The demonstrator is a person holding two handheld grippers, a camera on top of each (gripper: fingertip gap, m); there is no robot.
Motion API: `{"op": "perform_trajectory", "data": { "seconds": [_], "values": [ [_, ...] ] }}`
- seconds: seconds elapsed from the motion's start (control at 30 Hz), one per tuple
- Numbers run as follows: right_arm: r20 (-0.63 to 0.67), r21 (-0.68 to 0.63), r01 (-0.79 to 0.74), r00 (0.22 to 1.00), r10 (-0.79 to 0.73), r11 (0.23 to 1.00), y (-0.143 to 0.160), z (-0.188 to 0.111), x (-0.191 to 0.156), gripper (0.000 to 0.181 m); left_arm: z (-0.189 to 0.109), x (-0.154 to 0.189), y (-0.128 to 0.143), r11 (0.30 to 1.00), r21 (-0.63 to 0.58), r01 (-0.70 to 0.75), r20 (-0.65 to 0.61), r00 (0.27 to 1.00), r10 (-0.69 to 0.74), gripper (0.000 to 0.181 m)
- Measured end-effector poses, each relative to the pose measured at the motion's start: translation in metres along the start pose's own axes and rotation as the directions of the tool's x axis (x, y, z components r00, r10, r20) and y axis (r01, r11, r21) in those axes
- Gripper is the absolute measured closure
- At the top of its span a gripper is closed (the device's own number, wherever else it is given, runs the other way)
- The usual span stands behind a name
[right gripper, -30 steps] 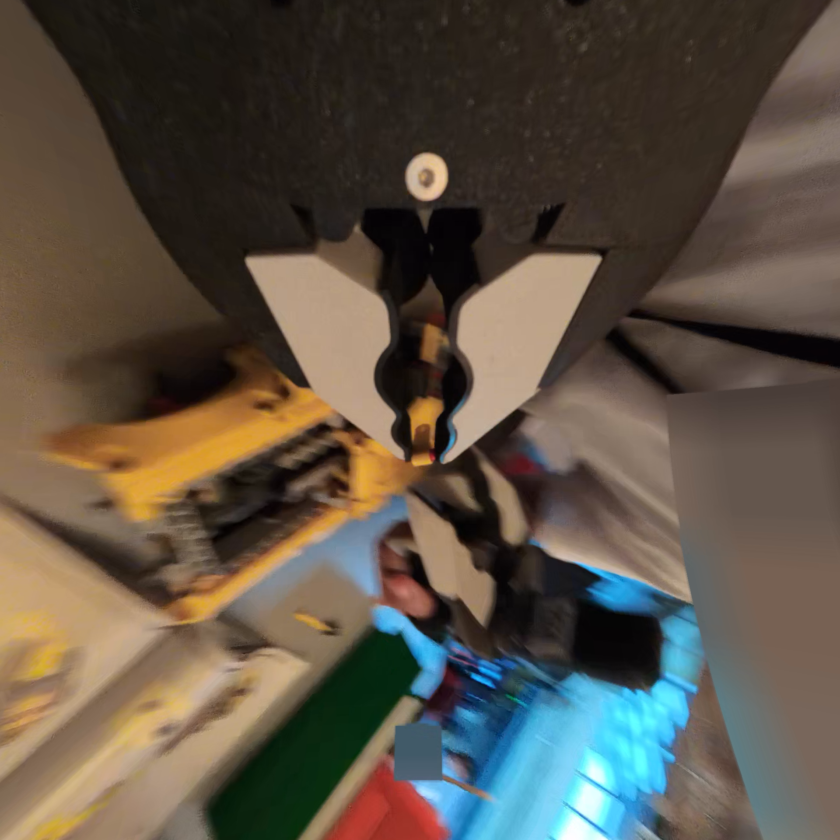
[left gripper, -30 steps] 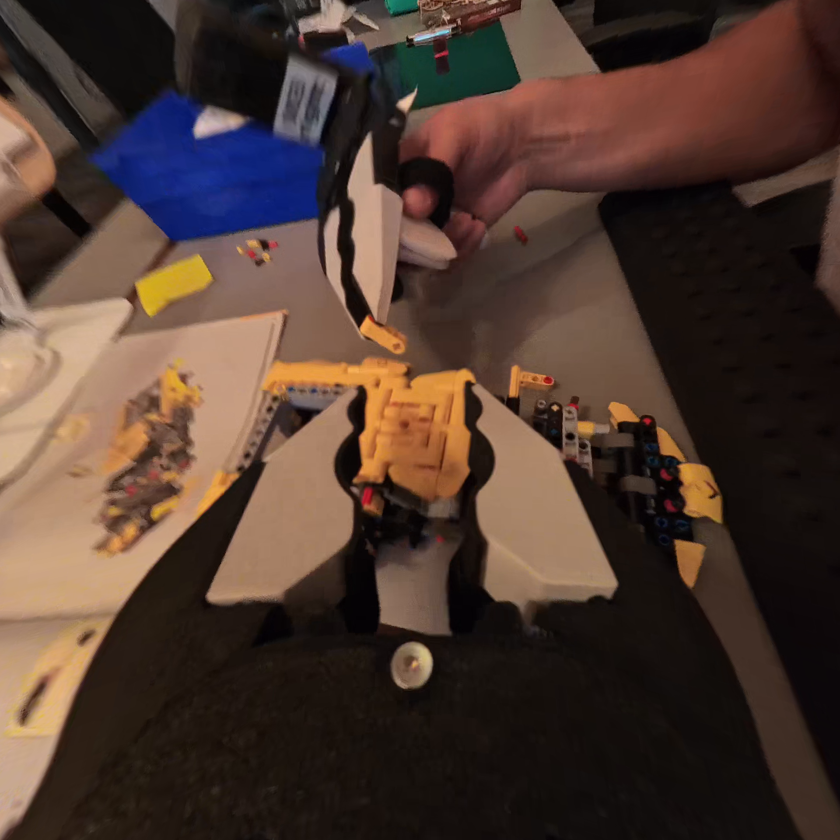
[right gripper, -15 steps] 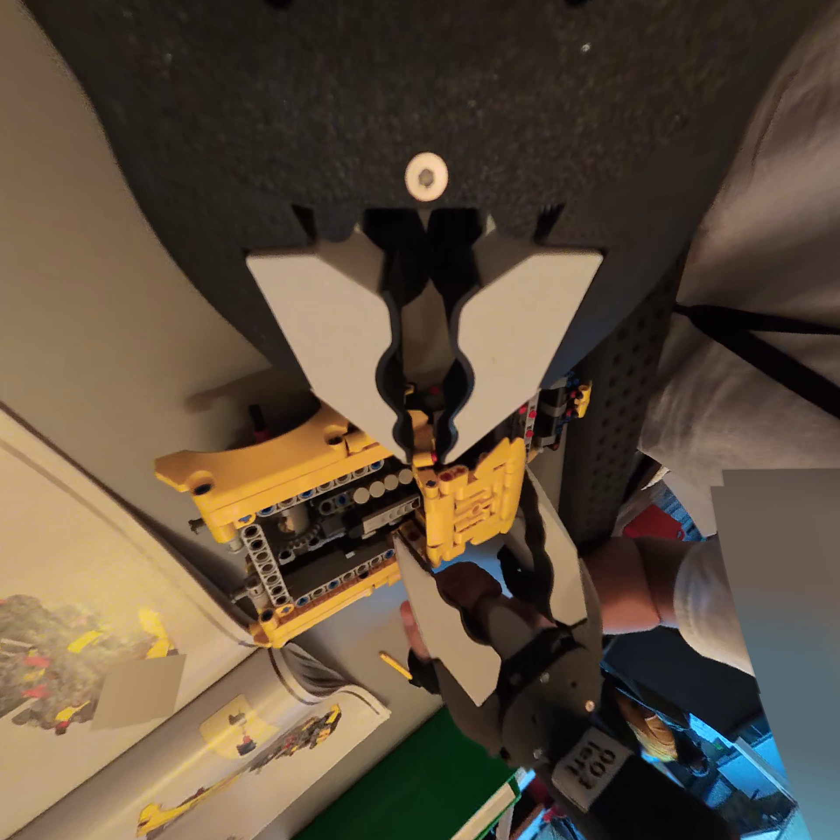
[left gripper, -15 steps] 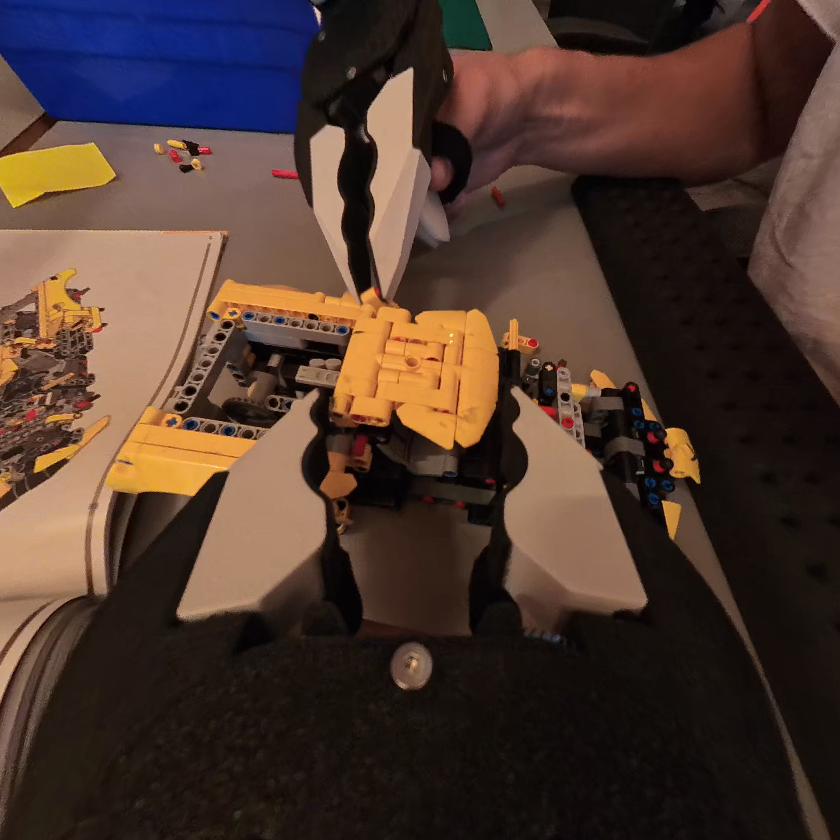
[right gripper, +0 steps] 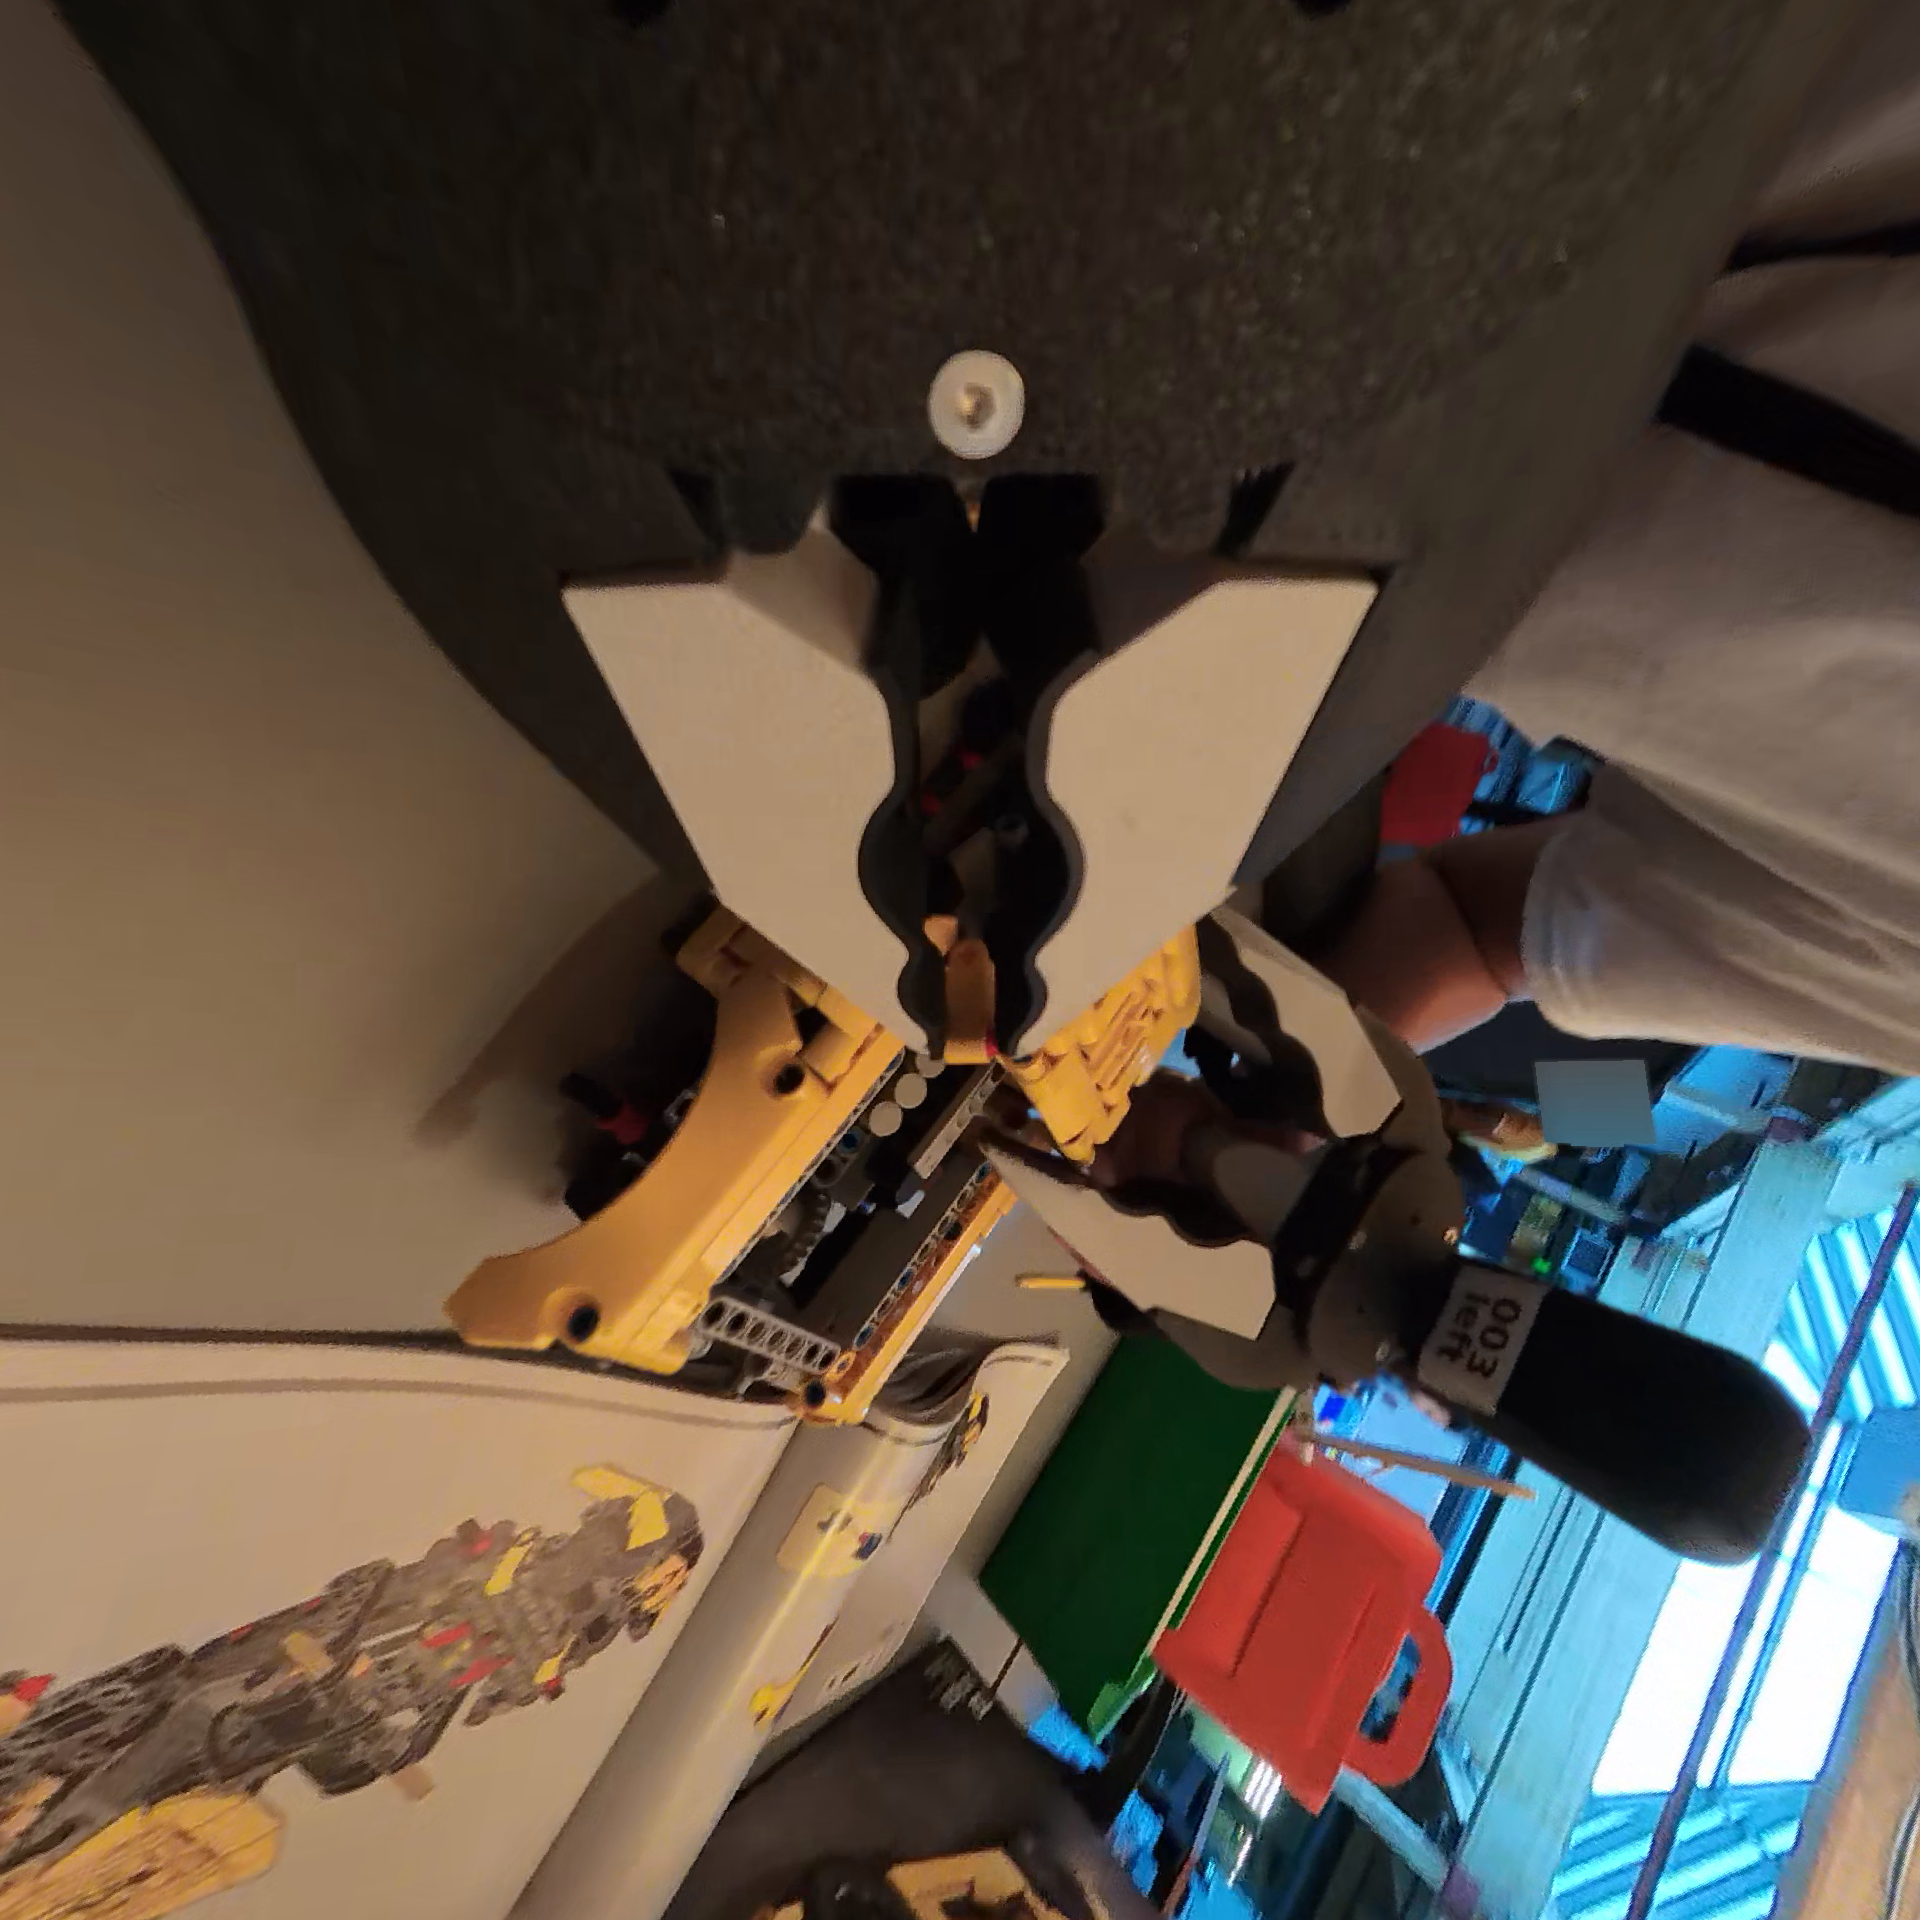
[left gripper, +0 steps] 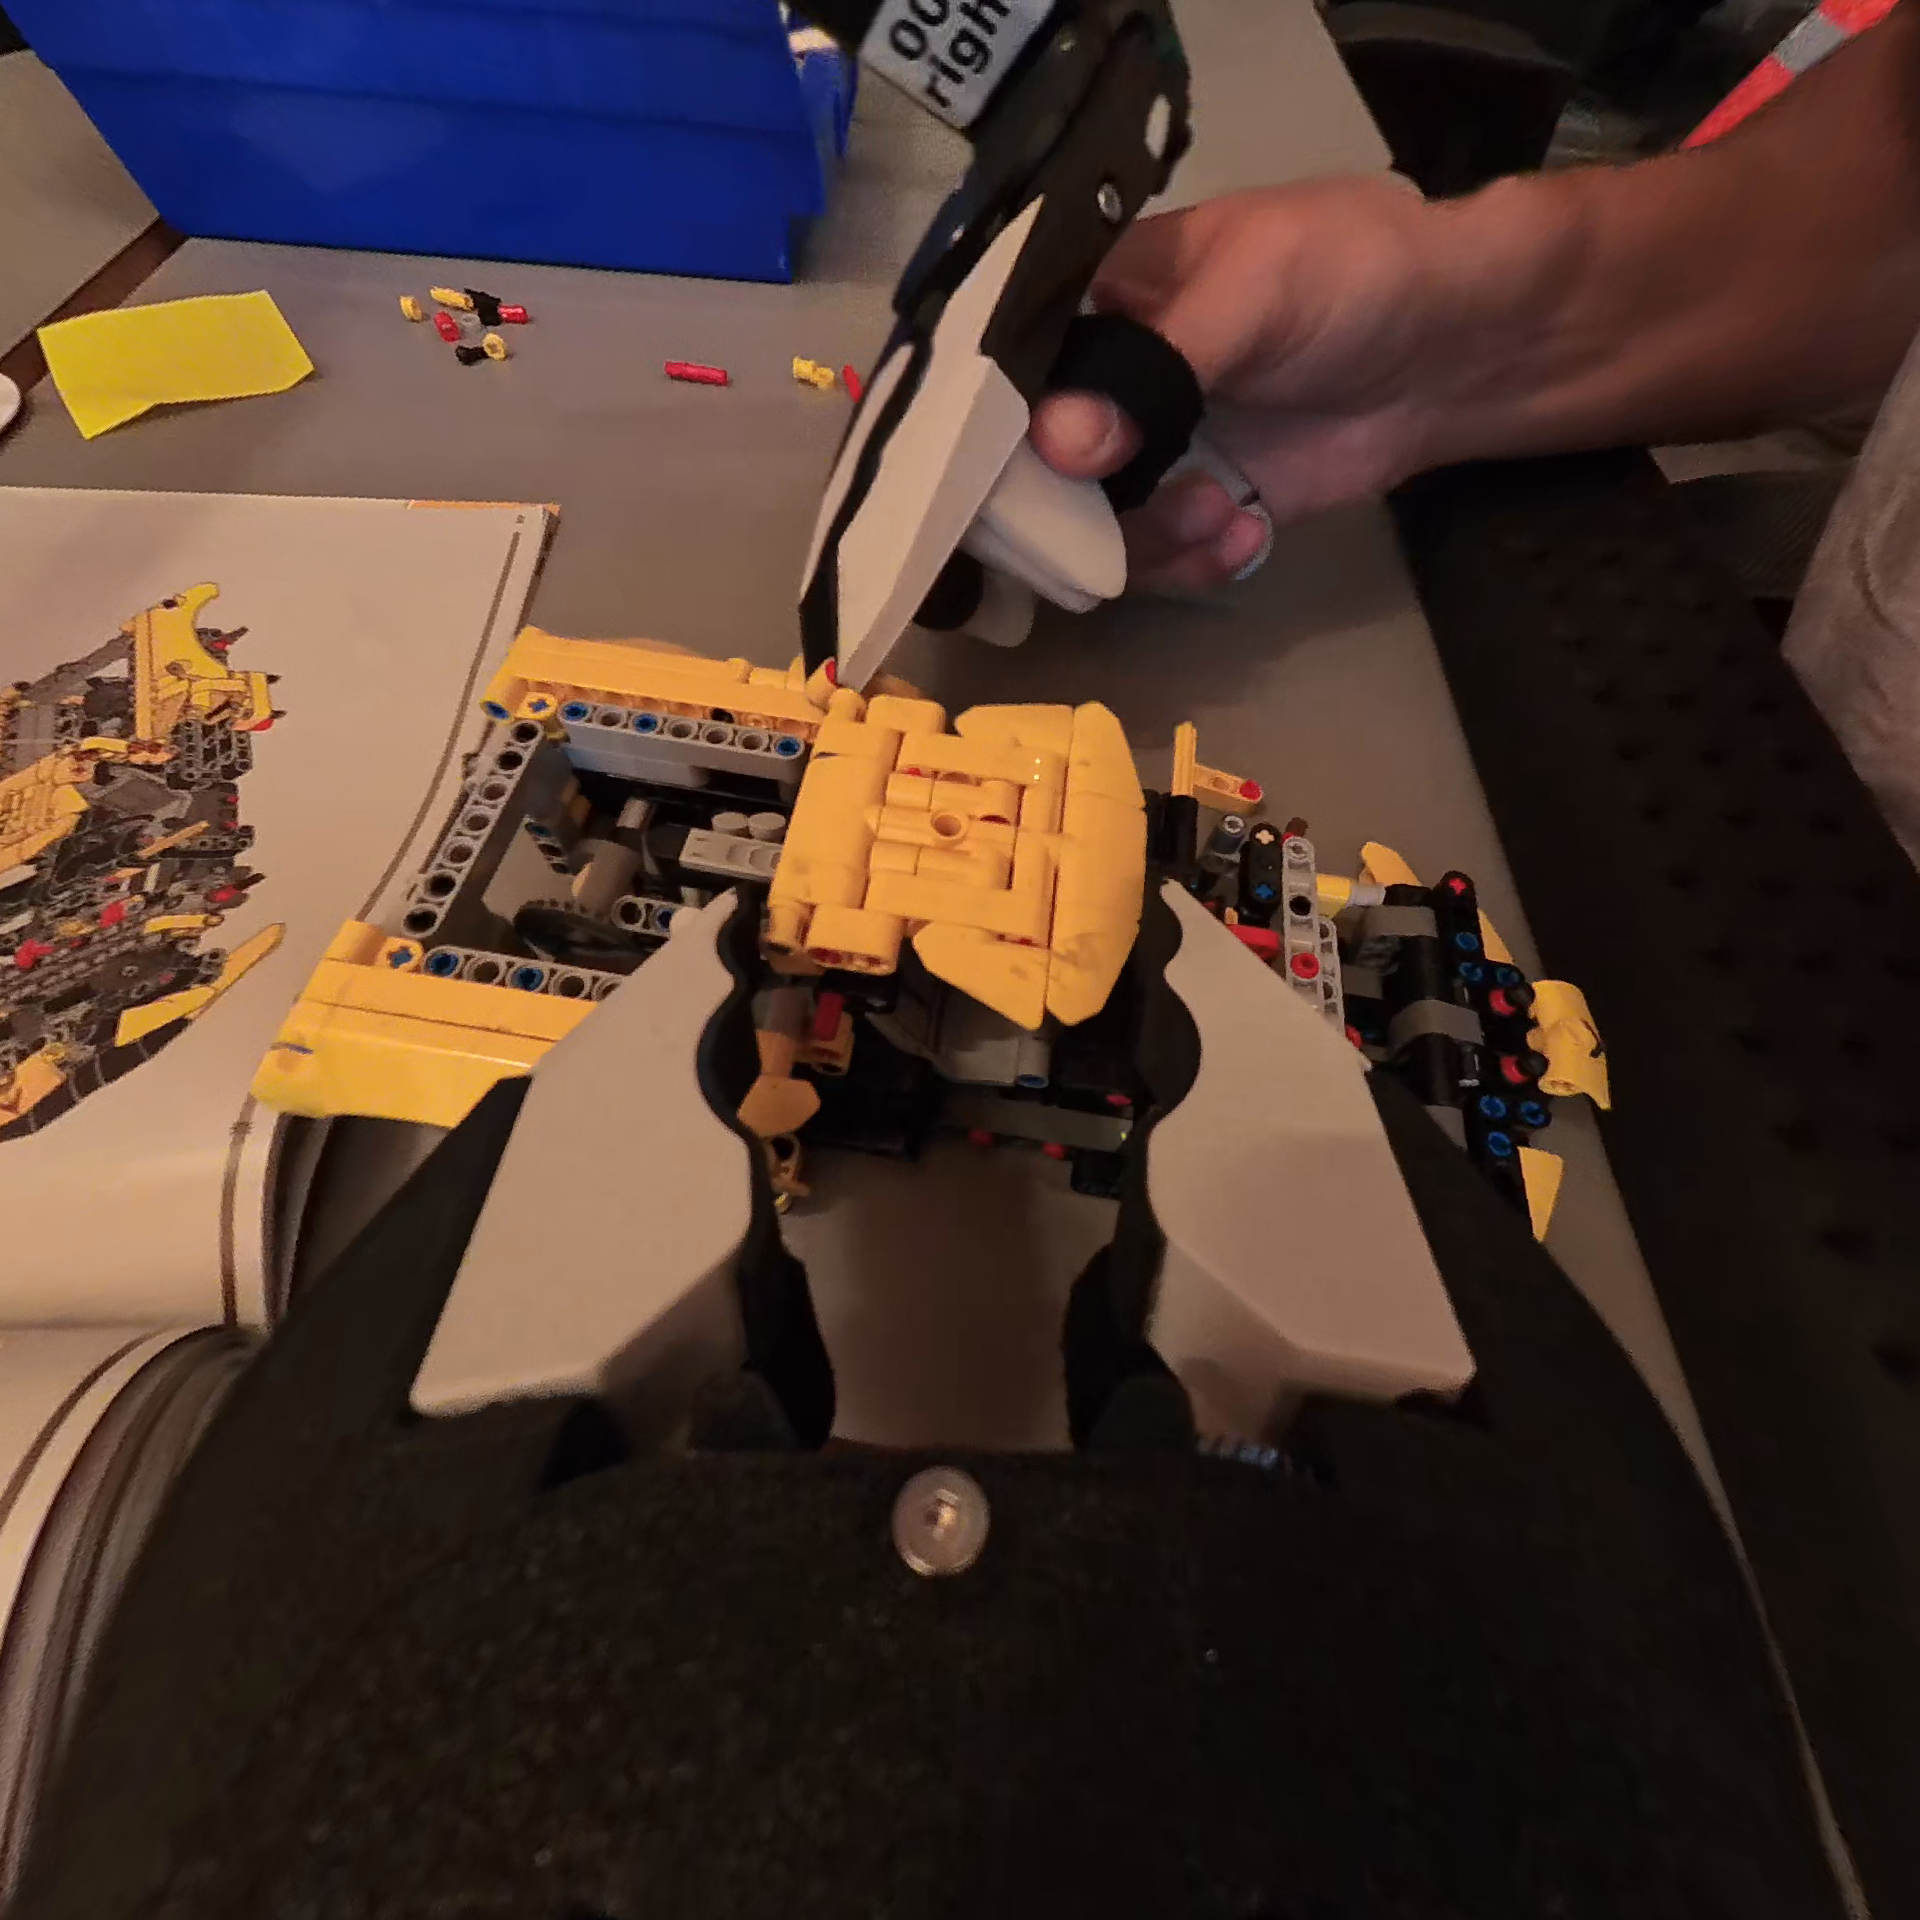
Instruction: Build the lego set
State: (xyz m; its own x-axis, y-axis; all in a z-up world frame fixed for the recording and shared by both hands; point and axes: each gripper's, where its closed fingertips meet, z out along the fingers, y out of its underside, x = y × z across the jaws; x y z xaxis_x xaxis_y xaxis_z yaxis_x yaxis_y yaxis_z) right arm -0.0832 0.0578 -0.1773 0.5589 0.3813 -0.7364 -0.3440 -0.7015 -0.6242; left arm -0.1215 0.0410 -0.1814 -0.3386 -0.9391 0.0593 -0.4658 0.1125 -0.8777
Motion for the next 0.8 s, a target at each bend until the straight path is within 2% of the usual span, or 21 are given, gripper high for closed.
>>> {"op": "perform_trajectory", "data": {
  "seconds": [0.17,0.23,0.3,0.4,0.5,0.6,0.67,0.8],
  "values": [
    [-0.046,0.088,0.007,0.999,-0.003,0.996,-0.002,-0.002,0.002,0.172,0.003,0.001,-0.003,0.999,-0.006,0.041,0.026,0.999,-0.041,0.108],
    [-0.041,0.094,0.011,0.999,-0.007,0.995,-0.001,-0.002,0.001,0.173,0.002,0.003,-0.008,0.995,0.026,0.099,-0.033,0.995,-0.098,0.108],
    [-0.012,0.092,0.005,1.0,-0.004,0.996,-0.001,0.0,0.0,0.173,-0.003,0.0,-0.025,0.97,0.097,0.225,-0.137,0.968,-0.211,0.109],
    [0.021,0.087,0.016,1.0,-0.018,0.996,0.0,0.003,-0.003,0.172,-0.003,-0.019,-0.046,0.916,0.15,0.372,-0.202,0.919,-0.34,0.134],
    [0.056,0.074,0.021,0.998,-0.025,0.997,0.002,0.006,-0.006,0.172,0.01,-0.025,-0.039,0.937,0.058,0.346,-0.2,0.923,-0.328,0.147],
    [0.071,0.072,0.007,0.997,-0.012,0.997,0.001,0.008,-0.006,0.172,0.012,-0.03,-0.039,0.934,0.017,0.356,-0.221,0.913,-0.344,0.15],
    [0.087,0.069,-0.01,0.996,0.004,0.998,0.001,0.007,-0.006,0.172,0.009,-0.032,-0.038,0.931,0.012,0.364,-0.221,0.909,-0.352,0.15],
    [0.117,0.08,-0.045,0.992,0.036,0.996,-0.002,0.005,-0.007,0.172,-0.001,-0.042,-0.034,0.949,0.047,0.312,-0.122,0.945,-0.304,0.15]
  ]
}}
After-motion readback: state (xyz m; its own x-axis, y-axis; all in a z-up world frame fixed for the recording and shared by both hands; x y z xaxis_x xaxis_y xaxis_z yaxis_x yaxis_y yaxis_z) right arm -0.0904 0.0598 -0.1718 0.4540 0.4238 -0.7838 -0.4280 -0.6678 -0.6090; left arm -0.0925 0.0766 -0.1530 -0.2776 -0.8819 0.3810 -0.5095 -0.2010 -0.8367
